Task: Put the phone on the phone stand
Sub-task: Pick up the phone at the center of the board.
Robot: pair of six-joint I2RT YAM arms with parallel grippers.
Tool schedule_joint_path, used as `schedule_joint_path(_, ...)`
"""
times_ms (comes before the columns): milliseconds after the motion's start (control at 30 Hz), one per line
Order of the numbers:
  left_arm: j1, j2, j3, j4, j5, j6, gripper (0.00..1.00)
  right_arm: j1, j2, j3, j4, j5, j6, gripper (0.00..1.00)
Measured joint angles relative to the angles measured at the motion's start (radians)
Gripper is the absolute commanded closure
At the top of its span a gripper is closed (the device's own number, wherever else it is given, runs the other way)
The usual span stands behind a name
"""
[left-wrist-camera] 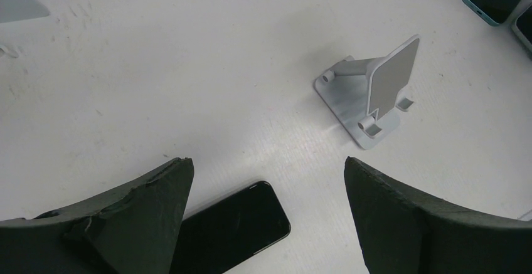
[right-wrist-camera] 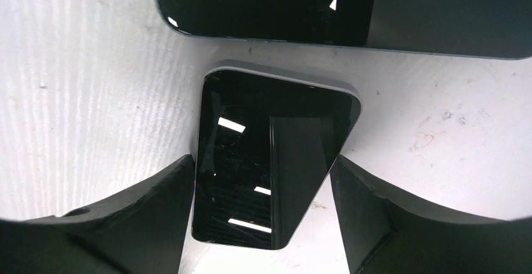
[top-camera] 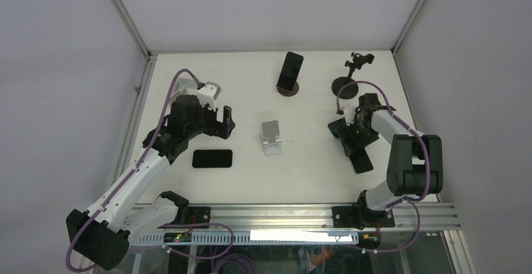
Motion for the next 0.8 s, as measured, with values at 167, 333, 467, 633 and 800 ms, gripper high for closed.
schedule_joint_path(167,0.0,0.008,0.0,0.001,0.023,-0.002,0.07,0.0,-0.01,0.0,-0.014,-0.069,0.002,0.58)
schedule_joint_path(333,0.0,0.019,0.0,0.003,0.091,-0.055,0.09,0.0,-0.017,0.0,-0.034,-0.135,0.004,0.62)
schedule_joint_path(467,-0.008,0.012,-0.034,0.085,0.185,-0.19,0.09,0.001,-0.031,0.0,-0.05,-0.182,0.007,0.64)
schedule_joint_path(633,-0.159,0.003,-0.122,0.215,0.183,-0.385,0.12,0.001,-0.04,0.006,-0.062,-0.226,0.009,0.64)
schedule_joint_path(800,-0.409,0.056,-0.142,0.383,0.115,-0.518,0.14,0.024,-0.04,0.011,-0.068,-0.267,0.014,0.64)
